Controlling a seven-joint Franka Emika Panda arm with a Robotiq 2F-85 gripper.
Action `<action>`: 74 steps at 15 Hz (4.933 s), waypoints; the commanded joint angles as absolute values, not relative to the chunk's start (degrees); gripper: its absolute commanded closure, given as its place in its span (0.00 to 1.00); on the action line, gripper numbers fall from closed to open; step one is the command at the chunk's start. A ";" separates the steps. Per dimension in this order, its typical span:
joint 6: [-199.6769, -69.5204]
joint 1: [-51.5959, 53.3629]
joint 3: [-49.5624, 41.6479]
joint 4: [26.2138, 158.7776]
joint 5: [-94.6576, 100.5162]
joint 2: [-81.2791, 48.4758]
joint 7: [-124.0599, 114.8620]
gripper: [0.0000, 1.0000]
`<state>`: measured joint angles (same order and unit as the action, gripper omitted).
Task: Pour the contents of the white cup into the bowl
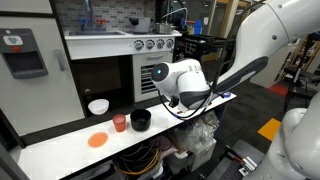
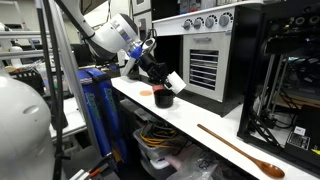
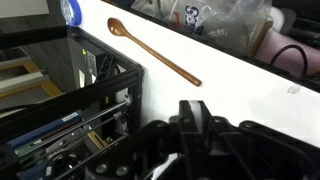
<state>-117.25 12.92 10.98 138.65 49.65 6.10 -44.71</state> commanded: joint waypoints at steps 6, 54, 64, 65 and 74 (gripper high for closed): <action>-116.97 12.12 11.69 138.59 49.45 6.08 -44.57 0.90; -149.74 2.88 -0.87 140.86 -6.79 -2.90 -2.47 0.98; -152.79 2.50 0.62 139.16 -8.39 -8.96 0.42 0.98; -152.77 2.48 0.71 139.00 -8.33 -9.29 0.51 0.98; -152.59 2.13 0.66 138.72 -7.67 -10.66 0.59 0.98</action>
